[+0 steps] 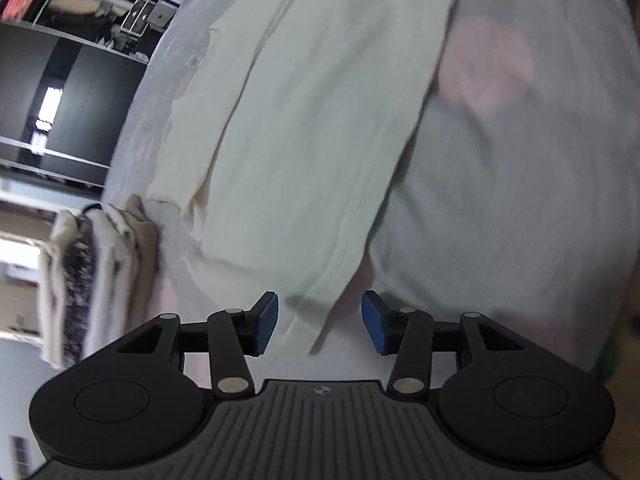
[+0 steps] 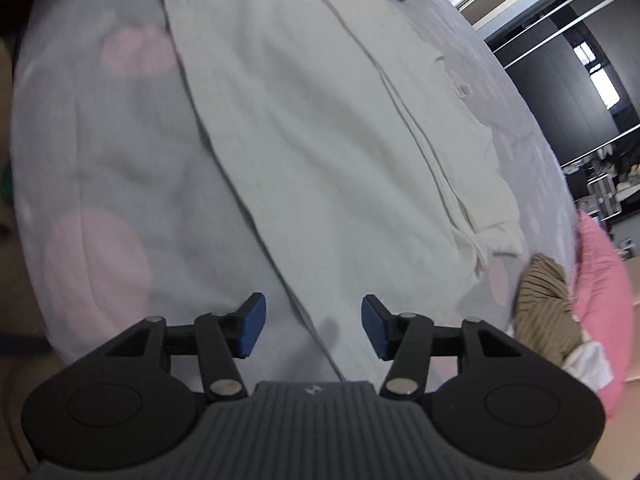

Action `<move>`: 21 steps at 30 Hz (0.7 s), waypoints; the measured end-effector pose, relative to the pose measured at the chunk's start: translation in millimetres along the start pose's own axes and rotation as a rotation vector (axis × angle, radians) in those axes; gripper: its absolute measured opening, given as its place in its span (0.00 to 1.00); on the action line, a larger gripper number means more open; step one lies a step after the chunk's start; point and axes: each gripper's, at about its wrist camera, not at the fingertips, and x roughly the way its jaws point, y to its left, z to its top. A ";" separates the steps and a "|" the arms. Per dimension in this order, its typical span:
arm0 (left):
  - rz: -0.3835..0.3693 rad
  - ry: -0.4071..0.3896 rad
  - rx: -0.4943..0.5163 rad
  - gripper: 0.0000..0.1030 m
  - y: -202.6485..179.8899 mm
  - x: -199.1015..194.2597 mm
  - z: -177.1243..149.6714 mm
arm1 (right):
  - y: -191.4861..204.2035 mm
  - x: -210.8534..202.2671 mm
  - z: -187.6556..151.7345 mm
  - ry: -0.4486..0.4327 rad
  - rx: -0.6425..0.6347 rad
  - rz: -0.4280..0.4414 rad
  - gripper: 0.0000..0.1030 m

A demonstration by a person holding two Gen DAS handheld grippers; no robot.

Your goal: Fold clothes

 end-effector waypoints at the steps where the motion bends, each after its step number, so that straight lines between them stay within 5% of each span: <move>1: 0.030 0.014 0.034 0.43 -3.6 3.6 -1.4 | 4.6 2.2 -3.7 0.008 -0.033 -0.025 0.56; 8: 0.136 0.012 0.228 0.43 -27.7 18.4 -5.5 | 32.5 11.7 -15.2 0.007 -0.247 -0.174 0.61; 12: 0.177 -0.009 0.256 0.49 -30.3 27.0 -9.2 | 39.8 20.2 -14.5 0.001 -0.323 -0.239 0.62; 18: 0.222 -0.036 0.271 0.46 -32.1 36.5 -9.0 | 31.9 27.4 -13.0 0.019 -0.323 -0.298 0.61; 19: 0.225 -0.041 0.271 0.43 -32.5 36.9 -8.5 | 31.2 27.9 -13.6 0.024 -0.327 -0.307 0.60; 21: 0.218 -0.047 0.253 0.31 -32.2 36.6 -5.9 | 31.6 30.7 -15.1 0.039 -0.341 -0.315 0.41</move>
